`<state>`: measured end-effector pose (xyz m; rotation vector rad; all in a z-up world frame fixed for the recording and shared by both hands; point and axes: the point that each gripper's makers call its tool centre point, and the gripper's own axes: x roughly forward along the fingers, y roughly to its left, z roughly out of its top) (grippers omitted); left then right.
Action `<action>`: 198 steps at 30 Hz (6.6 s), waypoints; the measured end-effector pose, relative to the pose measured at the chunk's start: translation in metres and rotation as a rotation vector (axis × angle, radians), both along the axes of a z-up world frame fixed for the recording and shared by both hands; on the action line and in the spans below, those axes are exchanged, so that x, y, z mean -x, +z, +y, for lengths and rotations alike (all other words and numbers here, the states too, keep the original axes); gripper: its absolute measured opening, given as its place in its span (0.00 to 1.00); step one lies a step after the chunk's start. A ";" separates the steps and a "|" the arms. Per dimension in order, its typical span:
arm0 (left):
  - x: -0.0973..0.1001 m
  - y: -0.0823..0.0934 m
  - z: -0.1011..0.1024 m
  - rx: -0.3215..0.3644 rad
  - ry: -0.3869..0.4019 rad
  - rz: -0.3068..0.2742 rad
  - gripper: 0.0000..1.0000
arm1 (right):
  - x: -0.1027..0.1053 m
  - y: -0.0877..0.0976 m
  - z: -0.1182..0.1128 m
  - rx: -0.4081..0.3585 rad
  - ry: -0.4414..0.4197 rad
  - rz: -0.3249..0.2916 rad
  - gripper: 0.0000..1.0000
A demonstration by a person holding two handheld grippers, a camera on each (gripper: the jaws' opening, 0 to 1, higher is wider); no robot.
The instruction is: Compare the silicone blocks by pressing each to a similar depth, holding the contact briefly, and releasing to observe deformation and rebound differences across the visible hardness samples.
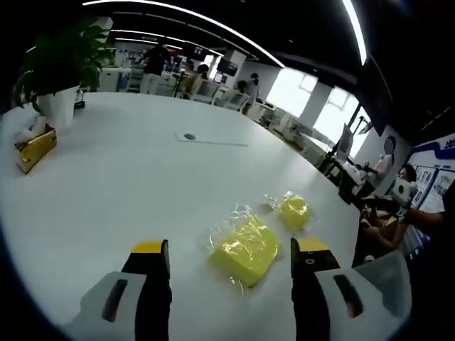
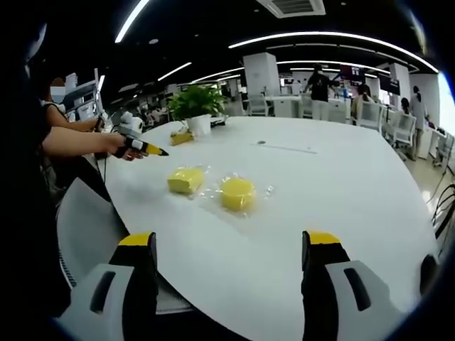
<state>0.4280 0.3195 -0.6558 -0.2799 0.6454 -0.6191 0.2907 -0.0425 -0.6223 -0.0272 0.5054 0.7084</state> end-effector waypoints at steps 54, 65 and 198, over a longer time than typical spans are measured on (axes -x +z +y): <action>-0.032 -0.057 -0.021 0.116 0.017 0.100 0.00 | -0.009 0.003 -0.012 0.089 -0.004 -0.002 0.67; -0.022 -0.032 -0.040 0.044 -0.074 -0.016 0.00 | -0.011 0.004 -0.009 0.098 0.010 -0.004 0.66; 0.073 0.259 -0.174 -0.091 -0.867 -0.729 0.00 | -0.066 0.146 0.184 -0.314 0.666 -0.025 0.48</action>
